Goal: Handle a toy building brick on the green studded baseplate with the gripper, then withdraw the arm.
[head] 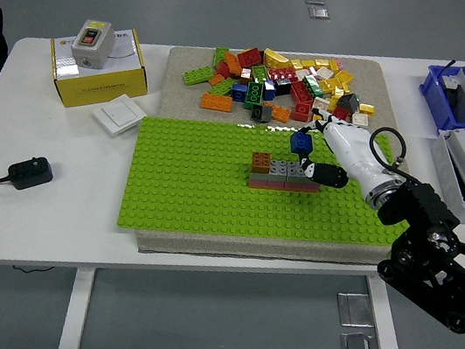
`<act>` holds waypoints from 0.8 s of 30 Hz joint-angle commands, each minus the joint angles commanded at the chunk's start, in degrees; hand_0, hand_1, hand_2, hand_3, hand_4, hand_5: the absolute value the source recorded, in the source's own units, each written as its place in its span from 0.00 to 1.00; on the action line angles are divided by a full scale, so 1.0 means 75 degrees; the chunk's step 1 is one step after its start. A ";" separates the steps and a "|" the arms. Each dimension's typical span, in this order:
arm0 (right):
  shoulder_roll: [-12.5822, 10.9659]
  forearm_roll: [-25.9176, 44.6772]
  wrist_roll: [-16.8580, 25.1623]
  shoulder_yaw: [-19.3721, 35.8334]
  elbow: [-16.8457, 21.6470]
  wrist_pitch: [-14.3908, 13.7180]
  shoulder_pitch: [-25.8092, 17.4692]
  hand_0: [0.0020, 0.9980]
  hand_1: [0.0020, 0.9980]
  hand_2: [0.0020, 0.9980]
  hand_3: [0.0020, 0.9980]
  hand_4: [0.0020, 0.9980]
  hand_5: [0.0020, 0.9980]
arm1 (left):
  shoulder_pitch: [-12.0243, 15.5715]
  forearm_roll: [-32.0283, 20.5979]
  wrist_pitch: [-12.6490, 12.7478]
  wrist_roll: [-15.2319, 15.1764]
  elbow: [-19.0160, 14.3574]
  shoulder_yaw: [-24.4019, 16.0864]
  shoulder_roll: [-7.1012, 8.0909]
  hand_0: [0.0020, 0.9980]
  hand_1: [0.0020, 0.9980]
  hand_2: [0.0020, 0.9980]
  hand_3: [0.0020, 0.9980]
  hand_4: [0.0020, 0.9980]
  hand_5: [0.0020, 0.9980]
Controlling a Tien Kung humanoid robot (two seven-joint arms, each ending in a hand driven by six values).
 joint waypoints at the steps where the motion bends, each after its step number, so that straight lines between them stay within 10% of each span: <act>1: 0.0006 0.0008 0.0003 -0.0016 0.0002 -0.0001 0.0003 0.83 0.91 0.97 0.58 0.46 0.30 | 0.0000 0.0001 0.0000 0.0000 0.0000 -0.0001 0.0000 0.66 0.66 0.59 0.60 0.18 0.67; 24: 0.0548 0.0427 0.0163 -0.0419 -0.0786 0.0015 0.0133 0.83 0.91 0.97 0.58 0.47 0.31 | -0.0015 -0.0001 -0.0002 0.0008 0.0000 0.0013 0.0007 0.66 0.66 0.59 0.60 0.18 0.67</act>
